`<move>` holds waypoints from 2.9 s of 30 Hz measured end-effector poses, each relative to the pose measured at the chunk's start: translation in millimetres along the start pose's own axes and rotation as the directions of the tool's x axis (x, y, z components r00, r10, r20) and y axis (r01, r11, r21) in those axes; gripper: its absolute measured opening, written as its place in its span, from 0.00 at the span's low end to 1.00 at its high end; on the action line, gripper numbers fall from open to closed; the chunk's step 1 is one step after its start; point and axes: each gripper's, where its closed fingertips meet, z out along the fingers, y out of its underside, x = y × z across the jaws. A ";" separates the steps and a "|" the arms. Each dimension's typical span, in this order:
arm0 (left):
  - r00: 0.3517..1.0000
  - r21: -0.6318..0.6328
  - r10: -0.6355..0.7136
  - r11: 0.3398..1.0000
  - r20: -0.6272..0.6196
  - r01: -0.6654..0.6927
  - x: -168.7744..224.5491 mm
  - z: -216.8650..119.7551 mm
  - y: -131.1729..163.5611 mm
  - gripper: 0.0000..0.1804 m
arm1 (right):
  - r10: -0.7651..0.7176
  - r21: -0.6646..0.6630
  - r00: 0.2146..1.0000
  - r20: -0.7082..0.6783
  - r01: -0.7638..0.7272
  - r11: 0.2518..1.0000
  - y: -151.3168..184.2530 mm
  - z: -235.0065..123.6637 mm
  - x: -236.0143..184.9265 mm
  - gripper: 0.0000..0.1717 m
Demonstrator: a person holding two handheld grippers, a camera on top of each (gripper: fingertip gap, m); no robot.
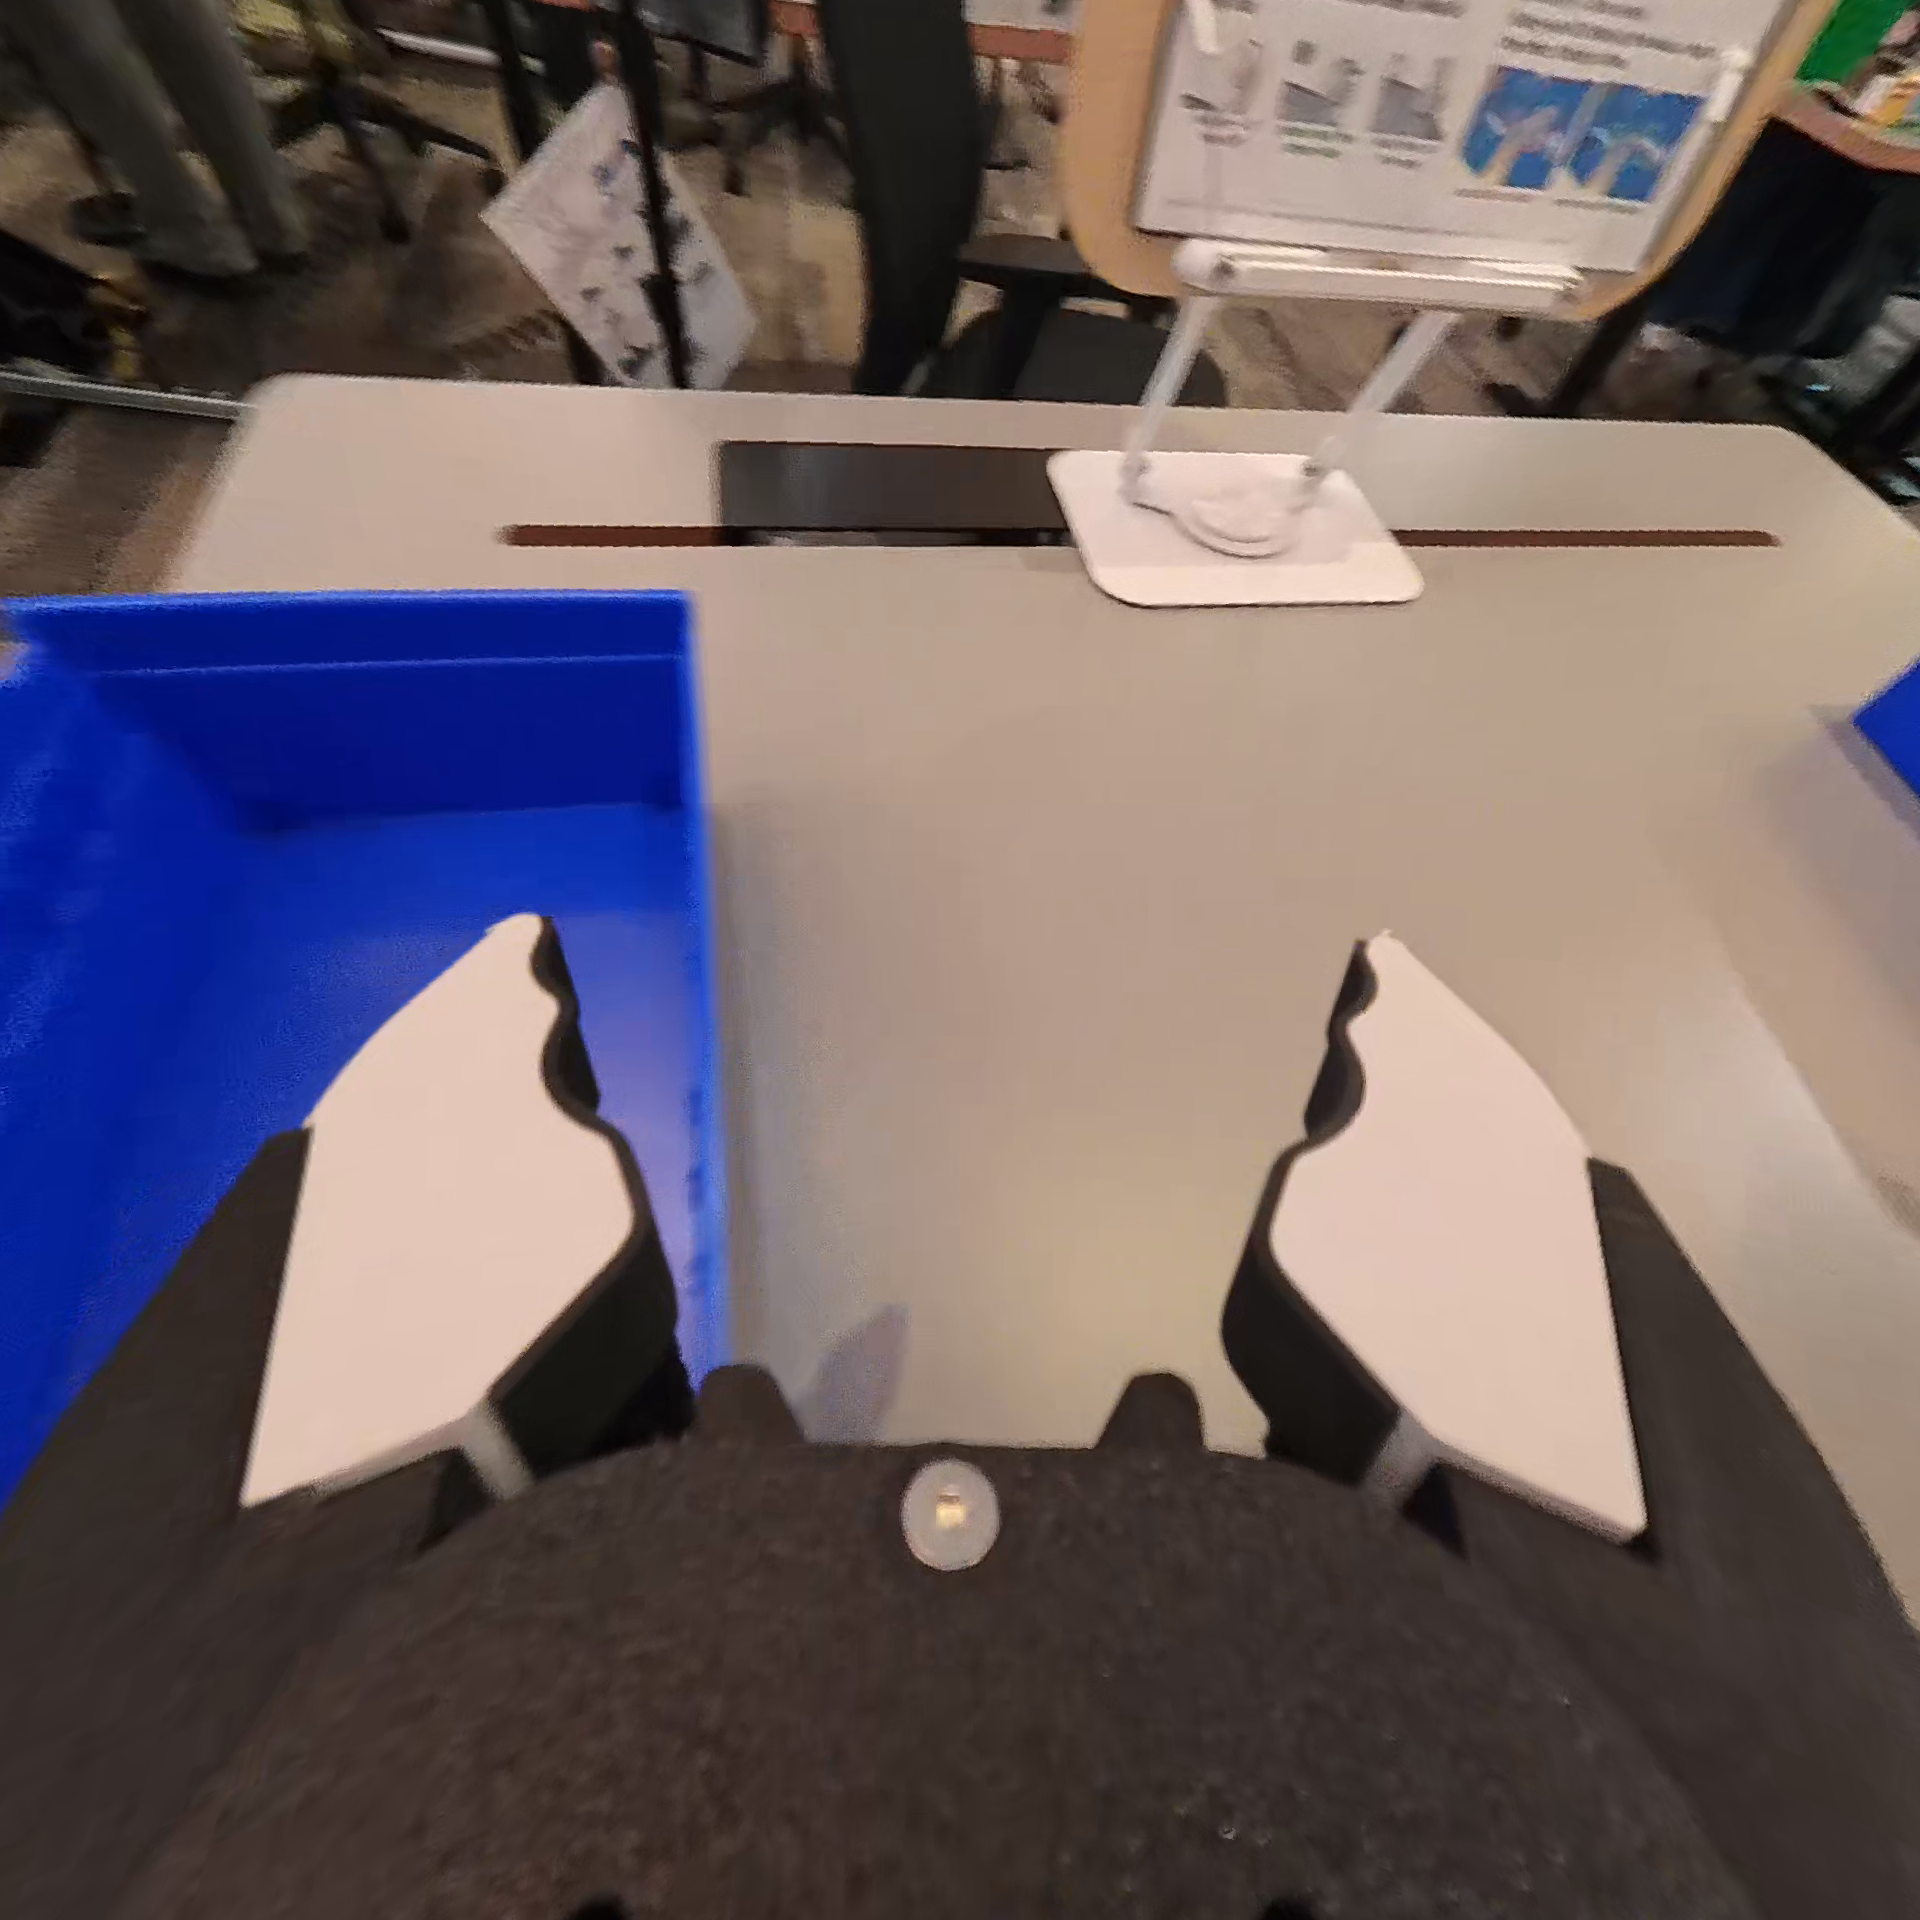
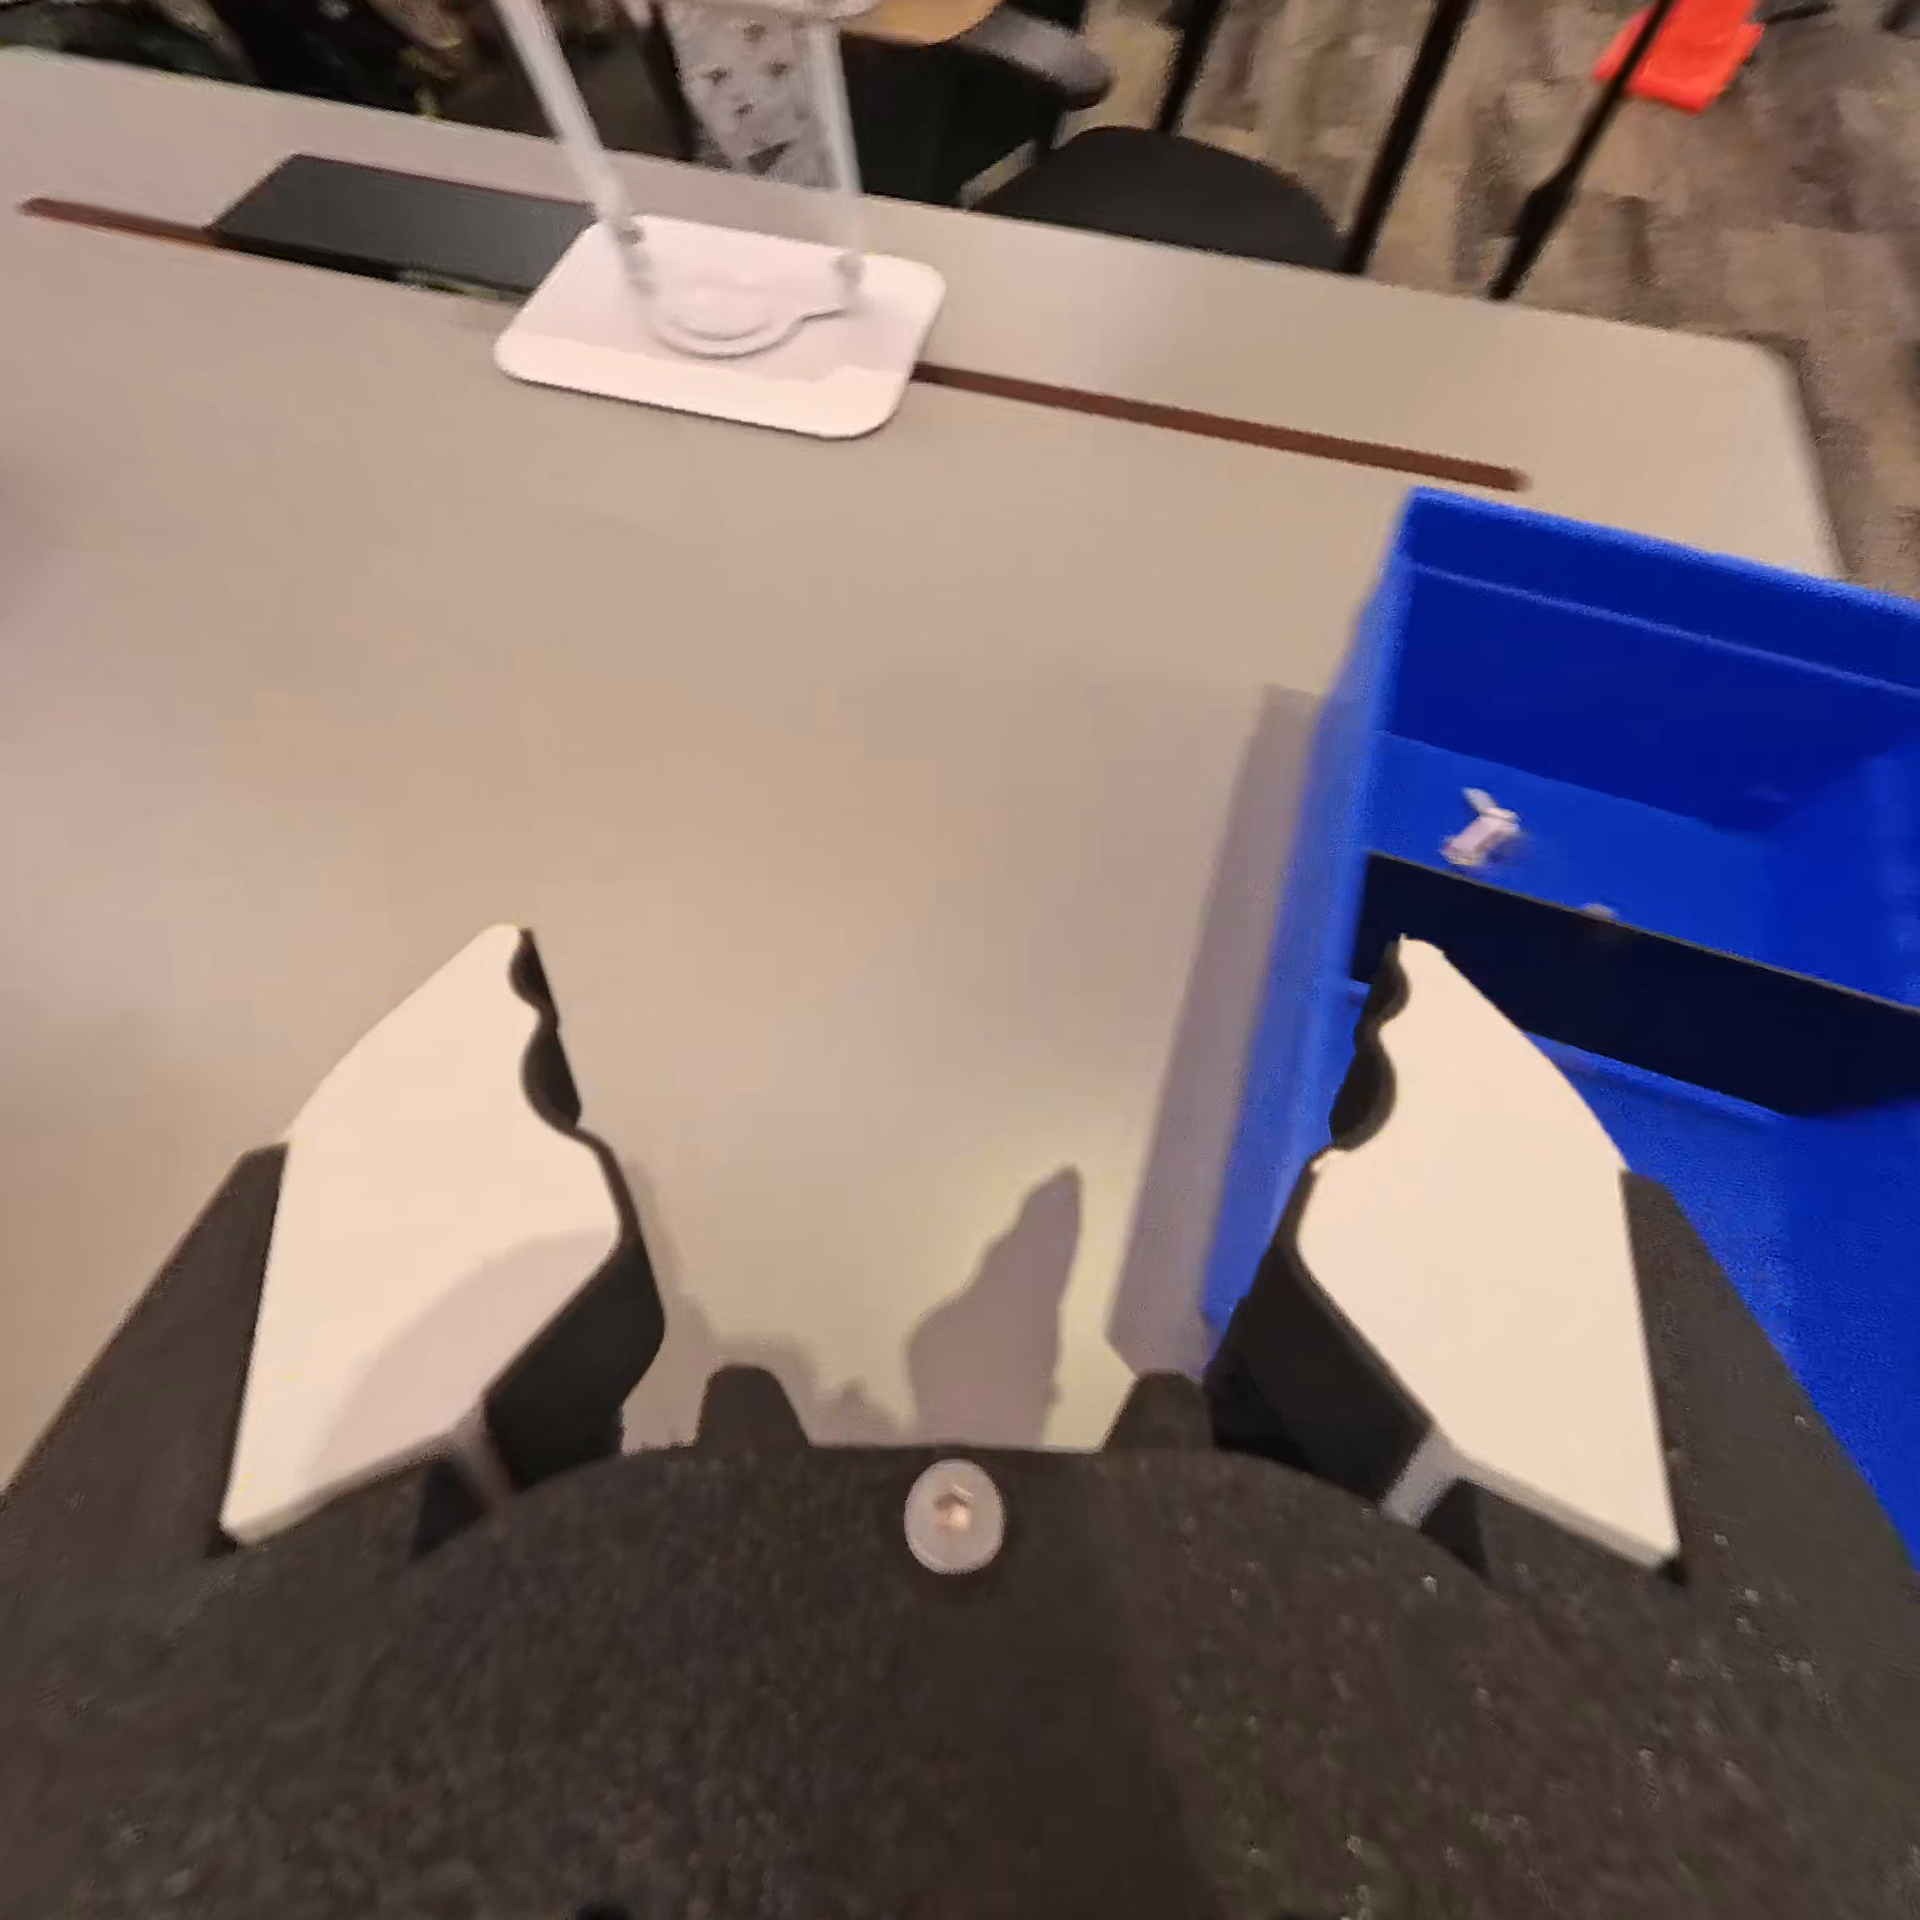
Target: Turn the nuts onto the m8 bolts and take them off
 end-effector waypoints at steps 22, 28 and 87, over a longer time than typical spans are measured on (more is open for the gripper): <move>0.989 -0.116 -0.143 0.983 0.034 0.146 1.8 157.9 87.5 0.72 | 0.099 -0.190 0.995 -0.002 -0.097 0.977 75.6 165.0 -35.1 0.79; 0.987 -0.232 -0.160 0.960 0.018 0.159 7.9 164.1 104.1 0.73 | 0.090 -0.270 0.995 -0.046 -0.099 0.958 87.1 169.1 -32.1 0.78; 0.977 -0.382 0.010 0.921 0.215 0.075 -1.7 171.1 125.1 0.72 | 0.127 -0.290 0.979 -0.160 -0.170 0.942 97.0 162.3 -26.5 0.84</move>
